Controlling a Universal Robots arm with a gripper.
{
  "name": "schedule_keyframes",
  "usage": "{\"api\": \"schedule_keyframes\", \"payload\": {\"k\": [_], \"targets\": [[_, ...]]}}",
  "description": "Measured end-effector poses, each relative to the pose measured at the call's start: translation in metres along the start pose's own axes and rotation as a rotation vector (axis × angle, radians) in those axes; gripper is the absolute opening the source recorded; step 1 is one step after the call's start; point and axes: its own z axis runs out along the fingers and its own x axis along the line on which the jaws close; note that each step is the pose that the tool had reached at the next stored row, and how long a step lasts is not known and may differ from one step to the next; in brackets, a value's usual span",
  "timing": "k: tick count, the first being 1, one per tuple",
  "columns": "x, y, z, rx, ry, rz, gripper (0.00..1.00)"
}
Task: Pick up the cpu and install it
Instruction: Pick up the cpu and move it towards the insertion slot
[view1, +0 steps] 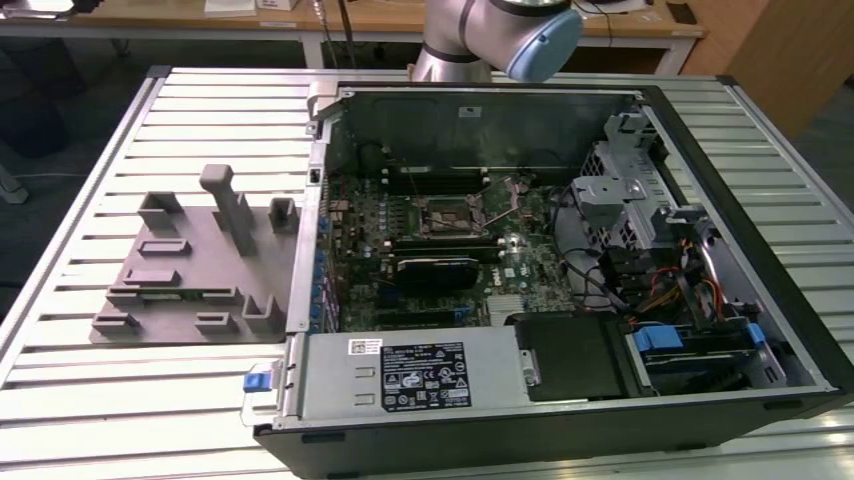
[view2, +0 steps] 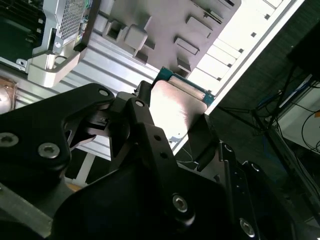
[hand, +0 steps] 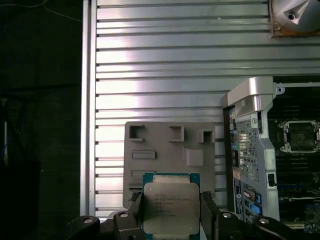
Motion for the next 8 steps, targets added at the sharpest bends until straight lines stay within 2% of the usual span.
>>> {"api": "schedule_keyframes", "payload": {"k": [8], "targets": [[-0.0116,0.0005,-0.0001,0.0001,0.0006,0.0,0.54]]}}
